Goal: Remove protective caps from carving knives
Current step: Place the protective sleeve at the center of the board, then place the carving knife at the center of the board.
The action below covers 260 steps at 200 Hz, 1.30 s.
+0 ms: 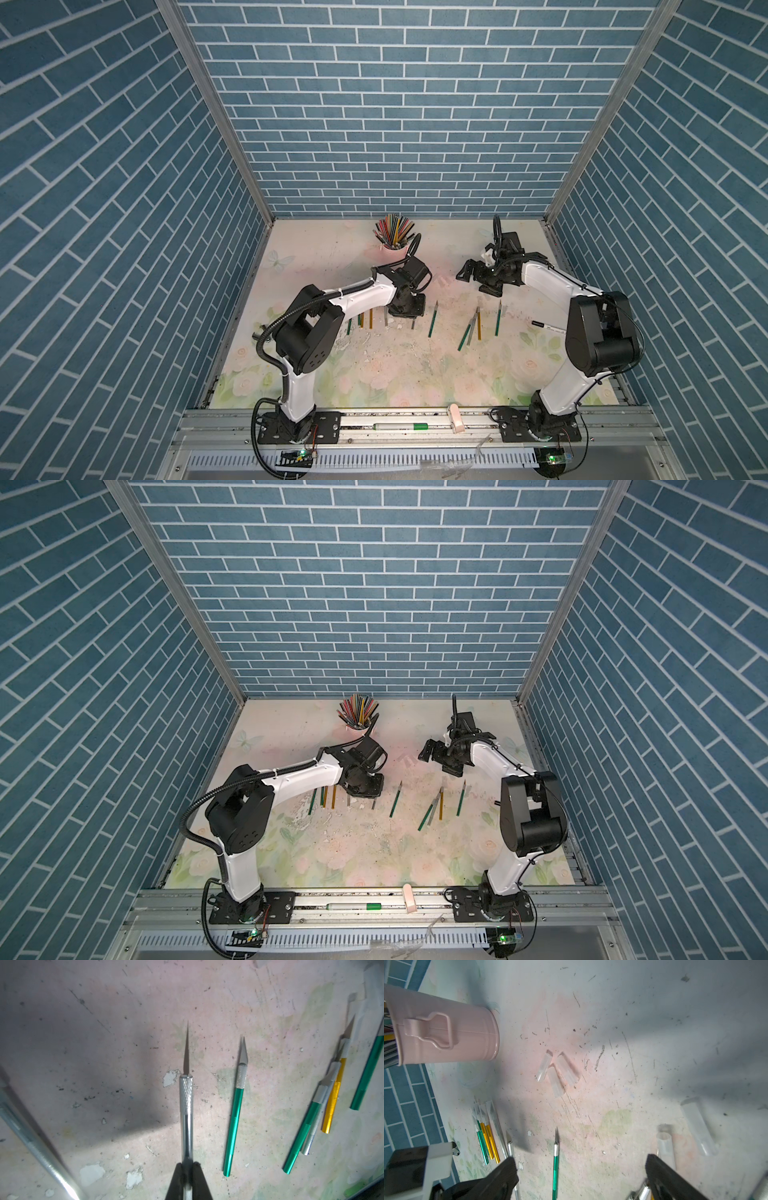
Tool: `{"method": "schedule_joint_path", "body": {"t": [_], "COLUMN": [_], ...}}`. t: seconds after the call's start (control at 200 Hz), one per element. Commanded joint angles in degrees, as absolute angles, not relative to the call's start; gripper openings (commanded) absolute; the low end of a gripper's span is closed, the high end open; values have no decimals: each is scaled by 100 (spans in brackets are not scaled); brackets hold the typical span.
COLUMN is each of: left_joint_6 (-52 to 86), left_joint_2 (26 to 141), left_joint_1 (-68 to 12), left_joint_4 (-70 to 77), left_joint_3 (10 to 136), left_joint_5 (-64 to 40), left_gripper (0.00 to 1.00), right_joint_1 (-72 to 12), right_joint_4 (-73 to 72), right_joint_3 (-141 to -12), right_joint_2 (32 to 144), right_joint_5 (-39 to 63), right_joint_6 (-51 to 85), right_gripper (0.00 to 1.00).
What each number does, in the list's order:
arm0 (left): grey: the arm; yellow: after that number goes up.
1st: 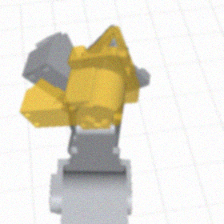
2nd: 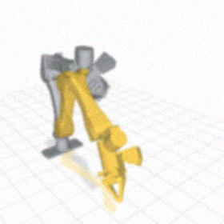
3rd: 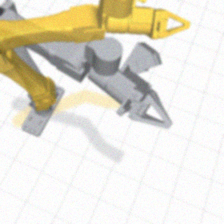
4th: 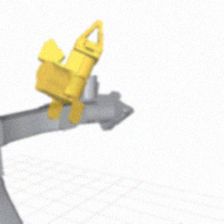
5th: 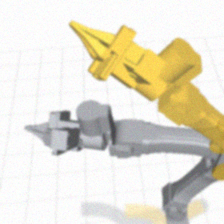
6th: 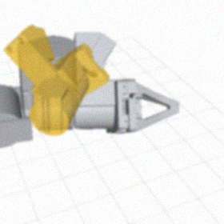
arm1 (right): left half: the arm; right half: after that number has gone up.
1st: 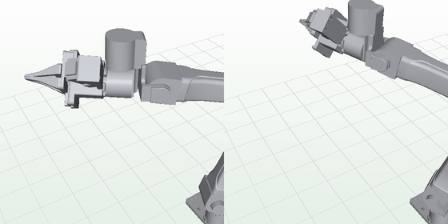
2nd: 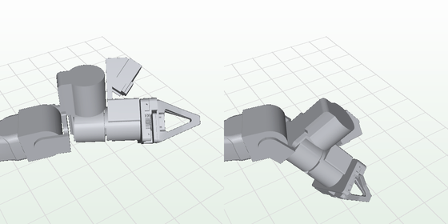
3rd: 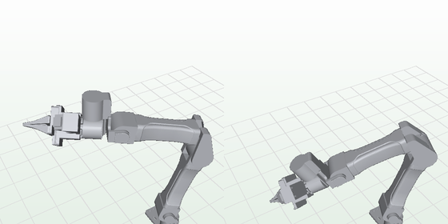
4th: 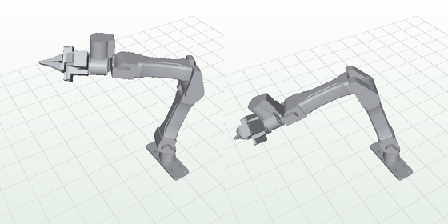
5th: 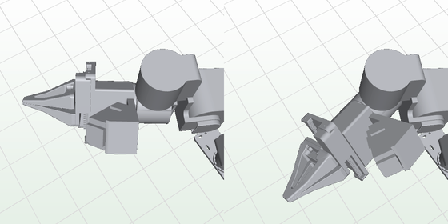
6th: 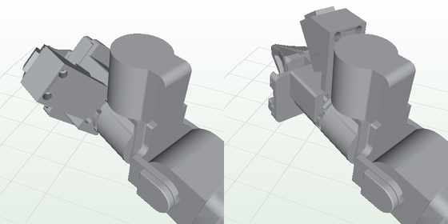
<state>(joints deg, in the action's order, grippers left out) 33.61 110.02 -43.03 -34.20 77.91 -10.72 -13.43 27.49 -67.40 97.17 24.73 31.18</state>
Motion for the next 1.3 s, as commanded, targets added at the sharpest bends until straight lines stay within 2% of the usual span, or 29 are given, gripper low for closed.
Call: {"method": "schedule_joint_path", "body": {"t": [0.0,0.66,0.96,1.085,1.215,1.295], "left_joint_6": [3490,3947,4065,4054,3966,3891], "left_joint_2": [11219,11694,11785,11740,11531,11366], "left_joint_1": [-4275,-4393,-4412,-4412,-4412,-4412], "left_joint_4": [-3661,-3574,-3654,-3783,-3898,-3976], "left_joint_3": [8074,8138,8256,8348,8456,8562], "left_joint_5": [-809,-682,-631,-572,-452,-368], "left_gripper": [6,12,23,24,33,47], "right_joint_1": [-1327,-1310,-1304,-1308,-1305,-1296], "right_joint_4": [2671,2417,2425,2440,2594,2713], "right_joint_3": [-6538,-5898,-5923,-5930,-6071,-6201], "right_joint_2": [9414,9044,9042,9014,9000,8993], "right_joint_5": [2692,2933,3033,3066,3020,2980], "right_joint_6": [3115,3111,3111,3129,3098,3053], "right_gripper": [98,97,97,97,97,97]}}
